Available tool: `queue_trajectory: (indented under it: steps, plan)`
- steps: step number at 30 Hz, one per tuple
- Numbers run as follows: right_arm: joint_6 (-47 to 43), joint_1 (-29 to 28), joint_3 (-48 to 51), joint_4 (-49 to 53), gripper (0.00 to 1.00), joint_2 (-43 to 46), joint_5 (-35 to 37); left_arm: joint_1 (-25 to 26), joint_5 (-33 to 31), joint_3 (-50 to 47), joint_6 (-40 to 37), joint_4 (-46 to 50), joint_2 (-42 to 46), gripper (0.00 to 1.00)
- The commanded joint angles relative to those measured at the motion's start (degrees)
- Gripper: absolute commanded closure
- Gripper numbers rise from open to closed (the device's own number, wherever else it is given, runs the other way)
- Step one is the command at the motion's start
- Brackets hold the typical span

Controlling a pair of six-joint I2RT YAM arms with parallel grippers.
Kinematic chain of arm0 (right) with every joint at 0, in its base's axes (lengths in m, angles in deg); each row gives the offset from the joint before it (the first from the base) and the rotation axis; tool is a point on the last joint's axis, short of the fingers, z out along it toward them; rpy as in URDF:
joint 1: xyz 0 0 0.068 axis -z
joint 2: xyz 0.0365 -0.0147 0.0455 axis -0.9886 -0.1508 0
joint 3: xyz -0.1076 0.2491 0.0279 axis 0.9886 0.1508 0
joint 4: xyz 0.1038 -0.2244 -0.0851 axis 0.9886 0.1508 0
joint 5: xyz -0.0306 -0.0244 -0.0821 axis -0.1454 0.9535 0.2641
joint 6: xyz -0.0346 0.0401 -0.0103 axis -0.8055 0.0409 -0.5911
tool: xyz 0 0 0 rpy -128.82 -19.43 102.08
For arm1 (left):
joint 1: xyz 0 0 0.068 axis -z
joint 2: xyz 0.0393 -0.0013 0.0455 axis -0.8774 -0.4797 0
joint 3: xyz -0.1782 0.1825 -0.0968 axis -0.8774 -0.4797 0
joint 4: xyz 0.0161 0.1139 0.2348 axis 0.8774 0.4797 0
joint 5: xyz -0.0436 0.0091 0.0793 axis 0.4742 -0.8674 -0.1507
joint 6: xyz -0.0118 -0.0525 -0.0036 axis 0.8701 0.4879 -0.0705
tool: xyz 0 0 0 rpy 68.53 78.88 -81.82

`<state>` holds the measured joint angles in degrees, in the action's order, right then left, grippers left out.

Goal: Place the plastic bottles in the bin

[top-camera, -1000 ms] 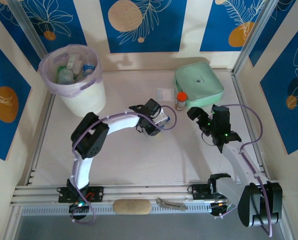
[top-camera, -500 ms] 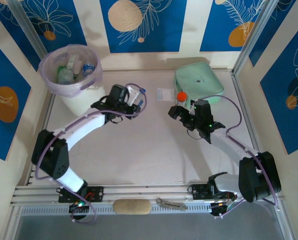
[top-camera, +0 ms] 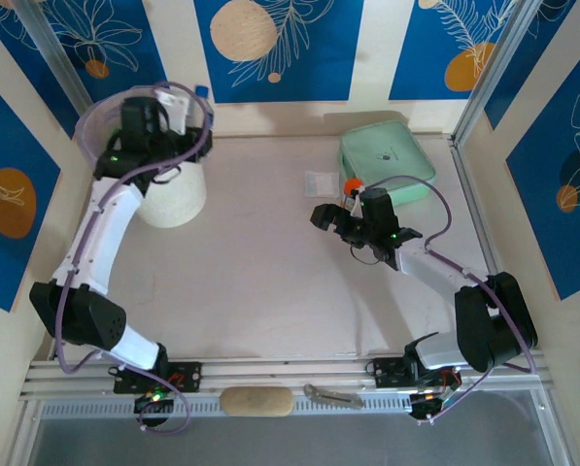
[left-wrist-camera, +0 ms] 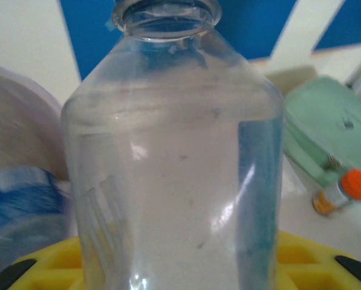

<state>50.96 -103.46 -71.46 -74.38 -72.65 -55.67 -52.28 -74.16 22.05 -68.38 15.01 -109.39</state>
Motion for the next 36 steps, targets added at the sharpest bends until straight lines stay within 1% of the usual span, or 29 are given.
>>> queue_trajectory:
  steps: [1,6,10,13,17,26,30,32,36]
  plan:
    - [-1.6,-0.3,-2.3,0.5,0.01,0.2,-0.5,-3.0,1.0,8.5,-1.0,6.6,-2.9,0.57]
    - [-2.4,-0.2,-2.5,1.9,0.01,1.5,0.3,-8.2,2.3,16.0,2.5,7.3,-7.2,0.57]
    - [-2.6,-0.1,-1.7,2.6,0.01,3.1,1.3,-9.8,0.8,22.2,3.2,10.7,-11.9,0.57]
    - [-2.7,0.2,-1.1,3.1,0.01,4.3,1.7,-10.4,-1.3,24.4,3.7,12.5,-14.4,0.57]
    - [-2.8,0.7,-0.4,3.8,0.01,5.6,2.0,-10.6,-5.6,25.6,3.9,14.9,-16.8,0.6]
    - [-2.5,1.3,1.2,3.9,0.01,7.4,2.5,-10.6,-16.2,25.7,1.4,19.1,-17.9,0.6]
    - [-2.2,1.3,1.4,3.5,0.01,7.3,2.2,-10.6,-17.3,24.9,1.2,18.9,-17.6,0.59]
    - [-2.2,1.3,1.4,3.5,0.01,7.3,2.1,-10.6,-17.0,25.0,1.2,19.1,-17.8,0.56]
    - [-2.2,1.3,1.7,3.9,0.01,8.0,2.4,-10.6,-16.3,24.9,1.5,19.4,-17.9,0.42]
